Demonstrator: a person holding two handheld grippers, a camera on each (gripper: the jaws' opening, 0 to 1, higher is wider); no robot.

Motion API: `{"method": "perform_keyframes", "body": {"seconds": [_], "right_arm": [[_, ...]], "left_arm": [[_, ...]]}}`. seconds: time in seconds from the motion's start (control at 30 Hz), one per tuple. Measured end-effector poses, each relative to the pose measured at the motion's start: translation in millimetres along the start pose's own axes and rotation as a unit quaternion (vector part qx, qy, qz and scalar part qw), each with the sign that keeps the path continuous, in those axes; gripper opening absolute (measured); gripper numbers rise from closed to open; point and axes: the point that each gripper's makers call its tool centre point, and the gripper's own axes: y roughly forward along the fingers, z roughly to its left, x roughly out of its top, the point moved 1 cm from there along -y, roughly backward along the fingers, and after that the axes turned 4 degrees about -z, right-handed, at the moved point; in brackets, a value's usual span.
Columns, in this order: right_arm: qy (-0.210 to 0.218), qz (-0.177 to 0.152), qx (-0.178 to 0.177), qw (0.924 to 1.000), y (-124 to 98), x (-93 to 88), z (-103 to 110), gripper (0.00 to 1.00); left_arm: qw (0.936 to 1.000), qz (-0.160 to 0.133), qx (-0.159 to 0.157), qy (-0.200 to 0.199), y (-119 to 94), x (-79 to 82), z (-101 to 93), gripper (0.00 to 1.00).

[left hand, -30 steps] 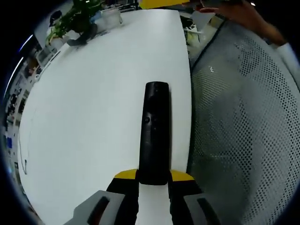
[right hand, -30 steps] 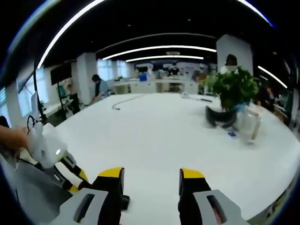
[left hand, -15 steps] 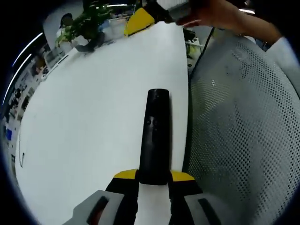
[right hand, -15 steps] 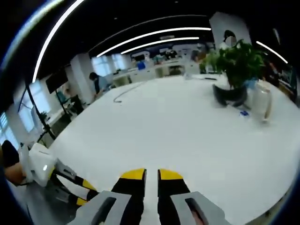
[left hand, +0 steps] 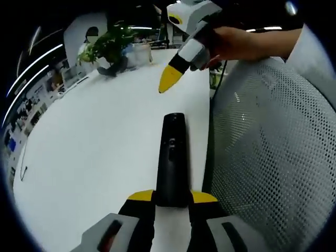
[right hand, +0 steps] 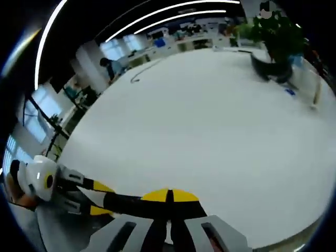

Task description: Press the specified remote control buttons in sequence, fully releasing each button before pressing the next.

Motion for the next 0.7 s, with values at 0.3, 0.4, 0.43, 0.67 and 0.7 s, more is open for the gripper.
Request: {"method": "perform_keyframes", "body": {"seconds": [0.3,0.4,0.43,0.67,0.7], "right_arm": [[0.012,0.04,0.023,0.9989,8.0,-14.2,5.7,0.0],[-0.001,0.049,0.028,0.9984,9.7,-17.1,9.3,0.0],[-0.005,0.051,0.029,0.9983,10.0,-17.6,10.2,0.0],[-0.016,0.065,0.017,0.9976,12.4,-22.1,5.1,0.0],[-0.015,0.066,0.017,0.9976,12.3,-22.4,5.3,0.0]], "left_arm": [[0.9999,-0.011,-0.009,-0.004,0.2,0.3,2.0,0.24],[0.9999,-0.012,-0.01,-0.003,0.8,1.0,2.2,0.24],[0.9999,-0.014,-0.009,-0.004,1.1,1.4,2.4,0.24],[0.9997,-0.018,-0.005,-0.016,2.8,2.5,3.7,0.25],[0.9997,-0.018,-0.005,-0.017,2.9,2.5,3.8,0.25]]}}
